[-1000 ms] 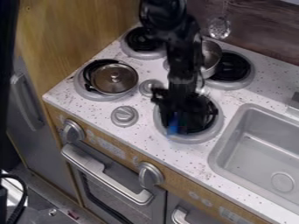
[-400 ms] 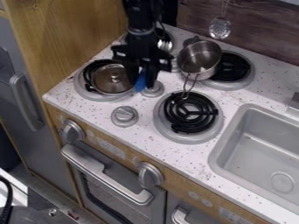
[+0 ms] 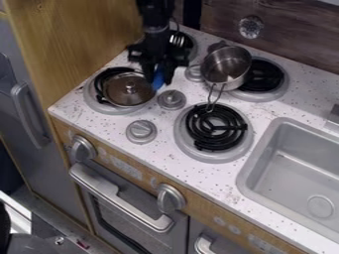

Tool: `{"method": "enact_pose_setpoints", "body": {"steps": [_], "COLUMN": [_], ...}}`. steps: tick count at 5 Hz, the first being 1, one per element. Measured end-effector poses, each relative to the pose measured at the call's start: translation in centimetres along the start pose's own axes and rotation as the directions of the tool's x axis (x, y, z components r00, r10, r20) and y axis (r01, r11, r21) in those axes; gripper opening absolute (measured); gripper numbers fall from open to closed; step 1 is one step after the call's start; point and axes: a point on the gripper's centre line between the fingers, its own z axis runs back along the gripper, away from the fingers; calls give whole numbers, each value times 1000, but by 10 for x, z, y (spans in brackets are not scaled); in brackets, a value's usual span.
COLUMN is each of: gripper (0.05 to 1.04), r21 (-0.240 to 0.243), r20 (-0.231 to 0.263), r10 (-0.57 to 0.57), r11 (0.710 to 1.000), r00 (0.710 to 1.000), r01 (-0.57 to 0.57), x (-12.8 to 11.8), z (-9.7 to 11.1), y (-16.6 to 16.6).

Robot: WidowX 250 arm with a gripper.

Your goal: TAKE THE BLUE FORK AND PLACE IT ON THE UPPER LEFT BURNER

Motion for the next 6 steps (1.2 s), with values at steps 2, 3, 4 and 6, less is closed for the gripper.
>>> {"method": "enact_pose_setpoints", "body": {"steps": [2, 3, 4, 6], "gripper": [424, 424, 424, 782], "r21": [29, 40, 57, 45], "r20": [46, 63, 53, 18], "r10": [-41, -49, -42, 1], "r11": [999, 998, 998, 999], "r00": [998, 997, 998, 1000], "r01": [40, 47, 39, -1], "x": [64, 82, 87, 80], "z": [-16, -20, -25, -30], "y": [0, 1, 12, 20]}}
